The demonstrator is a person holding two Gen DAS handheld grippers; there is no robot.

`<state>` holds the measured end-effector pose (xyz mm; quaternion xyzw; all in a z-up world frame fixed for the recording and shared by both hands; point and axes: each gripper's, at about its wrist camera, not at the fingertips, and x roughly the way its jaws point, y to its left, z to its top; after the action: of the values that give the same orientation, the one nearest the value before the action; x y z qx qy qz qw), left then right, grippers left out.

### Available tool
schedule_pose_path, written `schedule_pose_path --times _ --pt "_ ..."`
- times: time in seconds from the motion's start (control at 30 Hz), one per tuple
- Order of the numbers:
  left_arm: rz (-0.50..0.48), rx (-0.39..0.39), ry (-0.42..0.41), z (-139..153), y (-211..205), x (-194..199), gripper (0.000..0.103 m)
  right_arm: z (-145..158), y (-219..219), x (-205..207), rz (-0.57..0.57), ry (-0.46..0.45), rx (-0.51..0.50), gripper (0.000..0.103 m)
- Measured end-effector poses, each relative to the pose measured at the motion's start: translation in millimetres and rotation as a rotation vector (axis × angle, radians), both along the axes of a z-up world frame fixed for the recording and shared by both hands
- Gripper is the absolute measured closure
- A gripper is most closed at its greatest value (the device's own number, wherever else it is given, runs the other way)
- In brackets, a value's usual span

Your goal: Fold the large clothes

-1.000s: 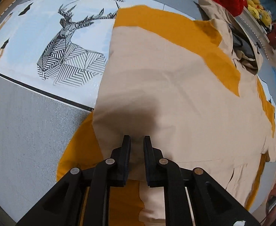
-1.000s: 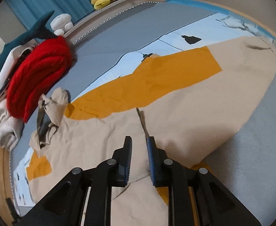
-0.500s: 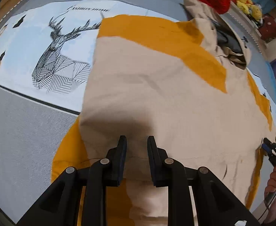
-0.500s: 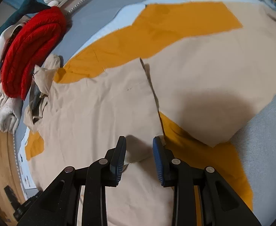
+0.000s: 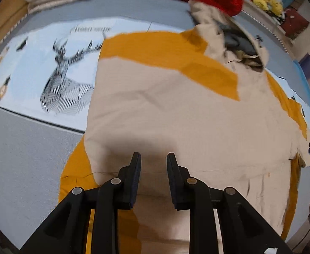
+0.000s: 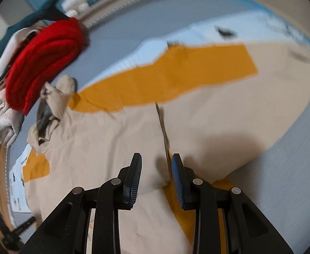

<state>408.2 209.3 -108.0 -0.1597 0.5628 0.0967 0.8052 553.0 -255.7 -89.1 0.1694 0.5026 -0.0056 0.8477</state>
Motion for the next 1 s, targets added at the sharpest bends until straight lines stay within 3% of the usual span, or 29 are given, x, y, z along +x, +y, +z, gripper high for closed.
schedule_pose_path --times 0.23,0.47,0.63,0.73,1.0 --pt "-0.037 0.053 -0.103 23.6 -36.7 -7.6 0.08 37.3 -2.5 -17.3 0.06 -0.141 -0.085 0.072" --pt "-0.092 0.061 -0.165 35.3 -65.6 -11.5 0.08 50.9 -33.4 -32.0 0.047 -0.182 -0.113 0.072" --pt "-0.108 0.046 -0.165 32.9 -75.2 -8.9 0.079 56.5 -90.4 -36.7 -0.026 -0.22 -0.126 0.073" --pt "-0.111 0.051 -0.157 29.9 -77.9 -6.5 0.079 55.7 -137.9 -37.1 -0.112 -0.248 -0.14 0.086" --pt "-0.117 0.063 -0.149 23.7 -80.5 3.4 0.079 28.8 -258.4 -40.4 -0.365 -0.213 -0.099 0.084"
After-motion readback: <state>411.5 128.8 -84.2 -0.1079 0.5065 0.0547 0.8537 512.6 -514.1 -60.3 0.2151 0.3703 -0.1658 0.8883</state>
